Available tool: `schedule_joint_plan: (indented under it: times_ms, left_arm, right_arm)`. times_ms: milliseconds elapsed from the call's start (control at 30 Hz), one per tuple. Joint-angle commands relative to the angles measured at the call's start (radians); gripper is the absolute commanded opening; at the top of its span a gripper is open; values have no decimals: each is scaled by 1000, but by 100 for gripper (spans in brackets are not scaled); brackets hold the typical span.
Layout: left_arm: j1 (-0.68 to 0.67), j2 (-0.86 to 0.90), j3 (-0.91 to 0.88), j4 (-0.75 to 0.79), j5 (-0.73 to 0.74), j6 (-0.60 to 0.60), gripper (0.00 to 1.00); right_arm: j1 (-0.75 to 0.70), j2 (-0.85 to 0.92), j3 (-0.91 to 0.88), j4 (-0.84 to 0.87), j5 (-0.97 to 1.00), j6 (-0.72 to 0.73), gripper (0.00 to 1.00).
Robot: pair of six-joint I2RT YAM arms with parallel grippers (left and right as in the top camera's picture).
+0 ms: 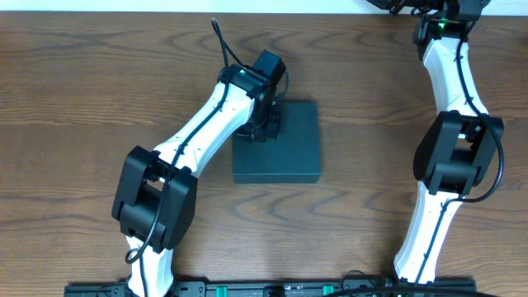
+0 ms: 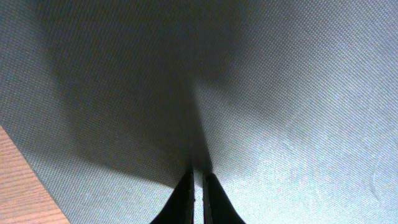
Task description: Pack container
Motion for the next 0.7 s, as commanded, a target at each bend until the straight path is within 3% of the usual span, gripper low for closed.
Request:
schedule_joint_plan:
  times_ms: [0,100,133,200,233,400,567,667]
  left_arm:
    - [-1,3,18,-2,-8,12,6]
    - [1,-31,31,1,-9,12,6]
    - [3,-47,31,7,-9,12,9]
    - [8,-73,31,19,-9,13,52]
    - [13,-89,31,25,-9,13,61]
    - [50,-173,31,64,-9,12,65]
    - [120,-269,31,111,-10,12,80]
    - [185,-333,31,115,-51,5,84]
  right_arm:
    - [8,6,23,7,-3,7,10]
    - [8,6,23,7,-2,8,30]
    - [8,6,23,6,-2,8,53]
    - [8,6,23,6,0,8,80]
    - [8,6,23,6,0,8,99]
    - [8,6,23,6,0,10,99]
    - [13,6,23,6,0,44,99]
    - [21,6,23,6,0,47,99]
